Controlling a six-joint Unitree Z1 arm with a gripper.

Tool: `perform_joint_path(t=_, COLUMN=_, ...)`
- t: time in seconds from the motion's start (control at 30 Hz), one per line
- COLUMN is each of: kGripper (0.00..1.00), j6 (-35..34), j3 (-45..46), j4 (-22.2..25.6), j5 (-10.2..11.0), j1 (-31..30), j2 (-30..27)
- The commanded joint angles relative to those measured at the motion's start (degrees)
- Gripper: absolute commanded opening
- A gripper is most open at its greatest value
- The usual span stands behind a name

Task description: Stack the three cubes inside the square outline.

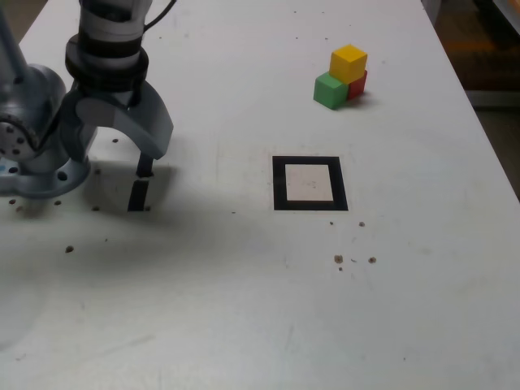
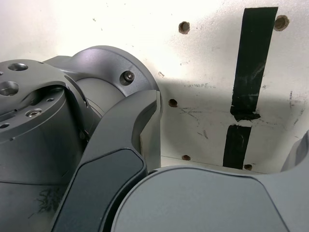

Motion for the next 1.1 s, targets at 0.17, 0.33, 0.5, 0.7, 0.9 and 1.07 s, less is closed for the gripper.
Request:
perform_joint_path(t=0.17, kGripper=0.99, j6=0.5, j3=0.2, j4=-0.1, j5=0.1, j1=0.1, j2=-0.4)
perform_joint_path(t=0.33, kGripper=0.99, j6=0.6, j3=-0.1, j4=0.6, j5=0.0, j1=0.1, j2=-0.6)
perform_joint_path(t=0.5, kGripper=1.0, j6=0.7, j3=-7.3, j4=6.4, j5=0.6, j1=0.0, j2=-0.6)
perform_joint_path(t=0.7, kGripper=0.99, j6=3.9, j3=-34.3, j4=20.9, j5=4.8, j1=-0.1, j2=3.2)
perform_joint_path(t=0.9, kGripper=0.99, j6=10.2, j3=-61.9, j4=29.8, j5=6.3, j1=2.2, j2=11.2)
perform_joint_path(t=1.07, kGripper=0.99, j6=14.4, j3=-72.3, j4=30.4, j5=5.3, j1=5.7, j2=16.1)
